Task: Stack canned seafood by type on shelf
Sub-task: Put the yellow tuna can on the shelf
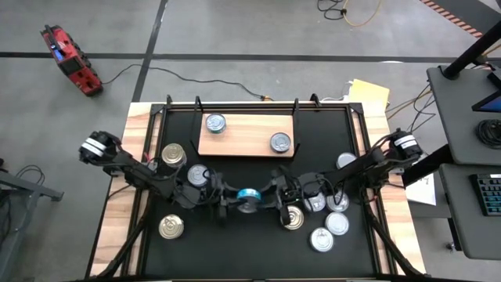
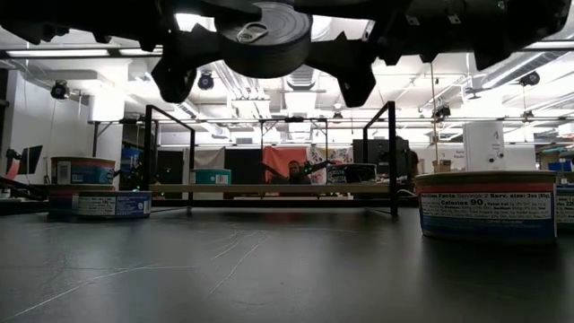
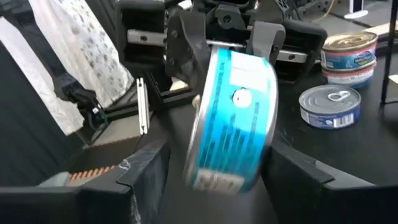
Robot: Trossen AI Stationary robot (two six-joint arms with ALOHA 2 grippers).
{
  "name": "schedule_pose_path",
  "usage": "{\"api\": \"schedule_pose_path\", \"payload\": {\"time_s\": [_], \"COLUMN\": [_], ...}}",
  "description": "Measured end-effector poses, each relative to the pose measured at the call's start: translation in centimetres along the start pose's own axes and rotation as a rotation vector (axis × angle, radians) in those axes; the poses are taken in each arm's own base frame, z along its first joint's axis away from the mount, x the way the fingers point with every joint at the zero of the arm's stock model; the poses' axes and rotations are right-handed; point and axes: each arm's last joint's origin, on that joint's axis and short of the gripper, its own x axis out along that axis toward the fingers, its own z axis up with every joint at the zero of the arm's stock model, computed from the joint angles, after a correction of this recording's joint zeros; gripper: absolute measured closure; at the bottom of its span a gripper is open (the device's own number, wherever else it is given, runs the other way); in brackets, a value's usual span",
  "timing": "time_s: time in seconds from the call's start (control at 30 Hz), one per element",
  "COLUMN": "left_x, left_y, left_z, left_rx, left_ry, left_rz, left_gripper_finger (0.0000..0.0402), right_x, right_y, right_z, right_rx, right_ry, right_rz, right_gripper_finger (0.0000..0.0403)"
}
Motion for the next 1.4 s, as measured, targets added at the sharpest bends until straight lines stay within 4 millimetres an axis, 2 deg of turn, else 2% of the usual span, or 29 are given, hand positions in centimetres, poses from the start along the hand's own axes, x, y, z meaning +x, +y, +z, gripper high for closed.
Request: {"api": "schedule_pose_path", "payload": {"time_s": [0.3, 0.47, 0.6, 0.7, 0.83, 0.93, 1.03, 1.23, 1.4], "left_x": [-2.1, -3.2, -3.7, -3.9, -3.8, -3.7, -3.7, -3.7, -3.6], "left_y": [0.8, 1.1, 1.7, 2.3, 2.6, 2.9, 3.0, 3.0, 3.1], "left_z": [2.1, 3.6, 4.4, 4.4, 4.1, 3.6, 3.5, 3.6, 3.5], "left_rx": [-0.158, -0.284, -0.499, -0.624, -0.761, -0.809, -0.829, -0.839, -0.837], "left_ry": [-0.066, -0.110, -0.085, -0.042, 0.001, 0.025, 0.031, 0.017, 0.016], "left_rz": [-0.007, -0.041, -0.115, -0.142, -0.152, -0.139, -0.138, -0.133, -0.127], "left_gripper_finger": [0.0283, 0.0283, 0.0283, 0.0283, 0.0283, 0.0283, 0.0283, 0.0283, 0.0283], "right_x": [-2.2, -3.0, -3.1, -3.1, -2.9, -2.7, -2.1, -0.6, 1.4], "right_y": [0.7, 1.9, 3.4, 4.9, 6.7, 7.7, 7.8, 7.8, 7.4], "right_z": [2.2, 2.9, 3.0, 3.0, 2.6, 2.6, 2.8, 2.4, 2.2], "right_rx": [-0.045, -0.201, -0.434, -0.691, -1.101, -1.309, -1.422, -1.580, -1.669], "right_ry": [0.076, 0.060, 0.044, 0.016, 0.019, 0.044, 0.086, 0.152, 0.216], "right_rz": [-0.024, 0.018, 0.061, 0.042, -0.051, -0.160, -0.243, -0.293, -0.351], "right_gripper_finger": [0.0156, 0.0168, 0.0179, 0.0183, 0.0181, 0.0173, 0.0157, 0.0119, 0.0098]}}
